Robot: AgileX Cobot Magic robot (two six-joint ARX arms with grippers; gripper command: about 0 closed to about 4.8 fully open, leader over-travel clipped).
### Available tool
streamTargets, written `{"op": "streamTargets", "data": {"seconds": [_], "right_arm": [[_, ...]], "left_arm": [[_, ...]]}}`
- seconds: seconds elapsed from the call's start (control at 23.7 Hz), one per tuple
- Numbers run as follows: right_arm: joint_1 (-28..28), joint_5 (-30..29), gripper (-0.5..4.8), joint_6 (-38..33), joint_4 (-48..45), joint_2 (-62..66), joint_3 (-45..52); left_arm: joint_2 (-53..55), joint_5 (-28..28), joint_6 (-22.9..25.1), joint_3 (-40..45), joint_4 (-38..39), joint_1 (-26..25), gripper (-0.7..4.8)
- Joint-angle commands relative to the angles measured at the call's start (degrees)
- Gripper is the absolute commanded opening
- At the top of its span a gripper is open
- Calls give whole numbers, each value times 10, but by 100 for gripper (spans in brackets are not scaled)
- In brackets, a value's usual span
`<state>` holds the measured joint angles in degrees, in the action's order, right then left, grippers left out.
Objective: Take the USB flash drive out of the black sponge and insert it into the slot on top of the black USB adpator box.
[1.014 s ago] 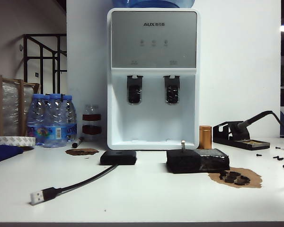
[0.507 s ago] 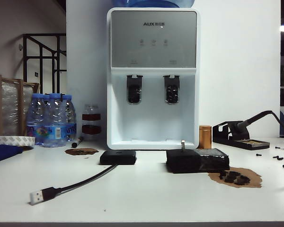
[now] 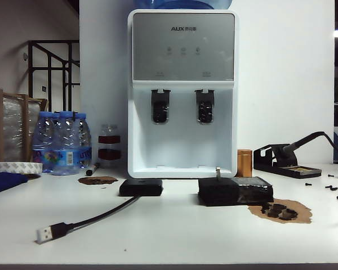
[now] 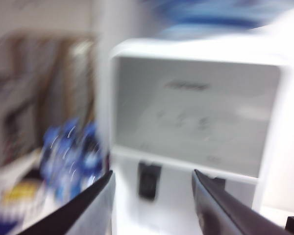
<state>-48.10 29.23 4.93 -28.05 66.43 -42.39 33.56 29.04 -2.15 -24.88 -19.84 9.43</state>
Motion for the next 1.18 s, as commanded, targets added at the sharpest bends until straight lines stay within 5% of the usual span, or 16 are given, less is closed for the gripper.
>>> {"op": "streamTargets", "data": {"seconds": [0.04, 0.25, 0.42, 0.76, 1.18], "right_arm": [[-12, 98, 256, -56, -196, 24, 74], [-1, 102, 246, -157, -259, 32, 228], [22, -39, 245, -147, -298, 72, 276], [82, -129, 205, -154, -404, 236, 252], [82, -104, 206, -136, -437, 367, 175]], "left_arm": [[123, 70, -14, -63, -43, 7, -4], [313, 56, -16, -132, -98, 60, -4], [415, 35, -10, -158, -129, 104, -4], [546, 10, 24, -159, -188, 191, -4], [670, -43, 37, -195, -221, 198, -4]]}}
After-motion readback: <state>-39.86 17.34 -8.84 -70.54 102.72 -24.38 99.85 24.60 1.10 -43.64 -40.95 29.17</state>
